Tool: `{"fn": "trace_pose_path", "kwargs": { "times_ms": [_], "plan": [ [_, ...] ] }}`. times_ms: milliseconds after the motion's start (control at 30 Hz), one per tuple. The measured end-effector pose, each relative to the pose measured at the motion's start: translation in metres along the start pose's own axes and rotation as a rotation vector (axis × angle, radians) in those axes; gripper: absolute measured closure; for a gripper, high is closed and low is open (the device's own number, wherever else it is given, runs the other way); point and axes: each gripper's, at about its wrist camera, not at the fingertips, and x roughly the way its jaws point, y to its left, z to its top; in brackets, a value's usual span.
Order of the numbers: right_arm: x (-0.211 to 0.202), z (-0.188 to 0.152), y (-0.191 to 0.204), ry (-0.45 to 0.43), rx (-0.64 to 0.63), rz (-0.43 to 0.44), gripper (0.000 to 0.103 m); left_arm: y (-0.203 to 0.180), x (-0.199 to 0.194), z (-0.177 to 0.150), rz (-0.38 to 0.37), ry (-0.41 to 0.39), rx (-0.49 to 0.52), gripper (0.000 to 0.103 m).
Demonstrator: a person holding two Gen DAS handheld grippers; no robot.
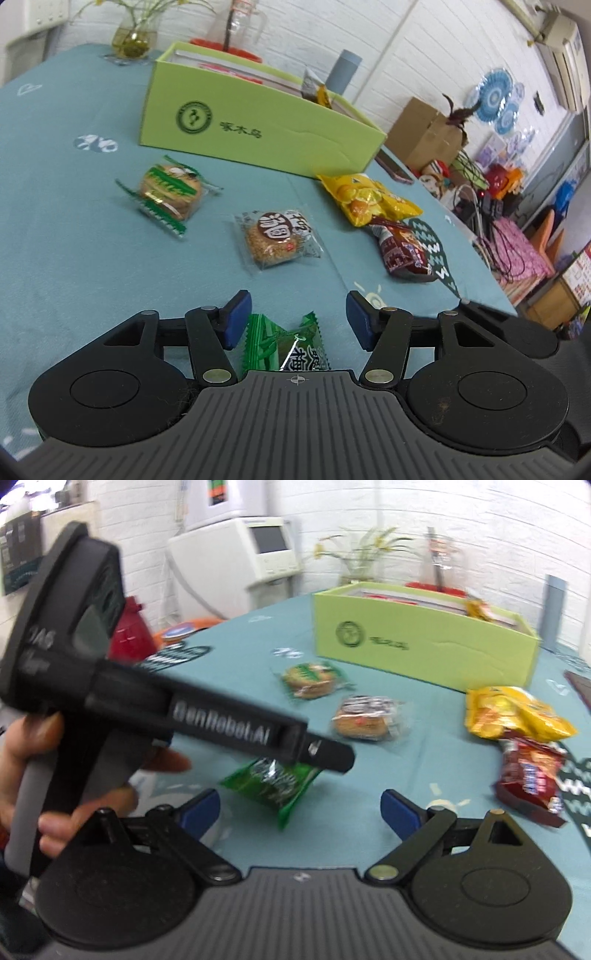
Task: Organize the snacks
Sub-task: 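Grasp the green-wrapped candy with the left gripper and drop it into the box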
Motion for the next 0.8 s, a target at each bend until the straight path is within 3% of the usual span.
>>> {"fn": "trace_pose_path", "kwargs": {
  "times_ms": [200, 300, 667, 733, 800],
  "plan": [
    [0.019, 0.006, 0.013, 0.019, -0.044, 0.059, 0.01, 0.028, -0.018, 0.002, -0.001, -0.028, -0.121, 0.063],
    [0.03, 0.01, 0.016, 0.025, -0.052, 0.04, 0.01, 0.036, -0.023, 0.002, 0.009, -0.034, -0.141, 0.063],
    [0.027, 0.004, 0.033, -0.018, -0.056, -0.022, 0.01, 0.022, -0.035, -0.016, -0.054, -0.002, -0.064, 0.06],
    [0.029, 0.004, 0.032, -0.016, -0.036, -0.017, 0.013, 0.021, -0.035, -0.018, -0.041, 0.003, -0.052, 0.06],
    [0.032, 0.003, 0.03, -0.006, -0.012, -0.008, 0.023, 0.021, -0.033, -0.02, -0.033, 0.009, -0.051, 0.061]
  ]
}}
